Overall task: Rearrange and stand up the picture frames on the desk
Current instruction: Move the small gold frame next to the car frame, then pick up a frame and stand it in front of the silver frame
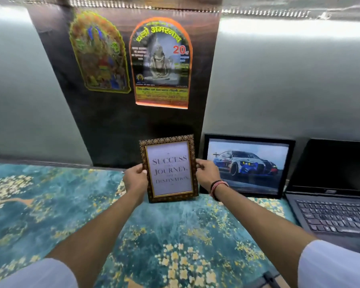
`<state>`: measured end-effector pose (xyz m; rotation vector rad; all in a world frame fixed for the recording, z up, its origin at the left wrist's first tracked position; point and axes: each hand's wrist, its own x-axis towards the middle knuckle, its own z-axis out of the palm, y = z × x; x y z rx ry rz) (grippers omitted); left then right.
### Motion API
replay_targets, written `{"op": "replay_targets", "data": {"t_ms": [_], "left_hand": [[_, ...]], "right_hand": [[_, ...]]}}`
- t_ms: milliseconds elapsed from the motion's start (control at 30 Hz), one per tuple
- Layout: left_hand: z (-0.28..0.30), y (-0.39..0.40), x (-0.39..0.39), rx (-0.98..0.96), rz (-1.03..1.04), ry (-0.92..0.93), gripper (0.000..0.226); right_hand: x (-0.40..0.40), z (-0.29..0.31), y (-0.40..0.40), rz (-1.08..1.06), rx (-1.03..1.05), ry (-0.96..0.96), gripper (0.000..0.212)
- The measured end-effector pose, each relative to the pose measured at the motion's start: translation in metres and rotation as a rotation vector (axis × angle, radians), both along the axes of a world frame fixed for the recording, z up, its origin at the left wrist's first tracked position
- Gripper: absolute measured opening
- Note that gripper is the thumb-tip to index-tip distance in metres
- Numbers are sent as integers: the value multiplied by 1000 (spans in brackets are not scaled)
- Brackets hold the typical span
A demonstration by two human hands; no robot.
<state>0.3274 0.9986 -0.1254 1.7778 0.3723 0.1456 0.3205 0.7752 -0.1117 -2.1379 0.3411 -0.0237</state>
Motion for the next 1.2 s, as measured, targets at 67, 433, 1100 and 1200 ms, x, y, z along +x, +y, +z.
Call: {"op": "replay_targets", "data": {"t_ms": [67,433,1100,1200], "left_hand": [[-3,-1,11,-14,-77,-13,33],[-10,1,55,-92,-362,11,62],[-9,-70,-65,-112,-167,178,59],[-11,-107,-100,-144,-210,241,46]], "right_hand": [[6,4,-1,15,27,12,37],[14,1,5,-49,209,120,68],[-60,-1,-14,-117,338,-1,38],[-96,0,-40,-139,442,10,21]]}}
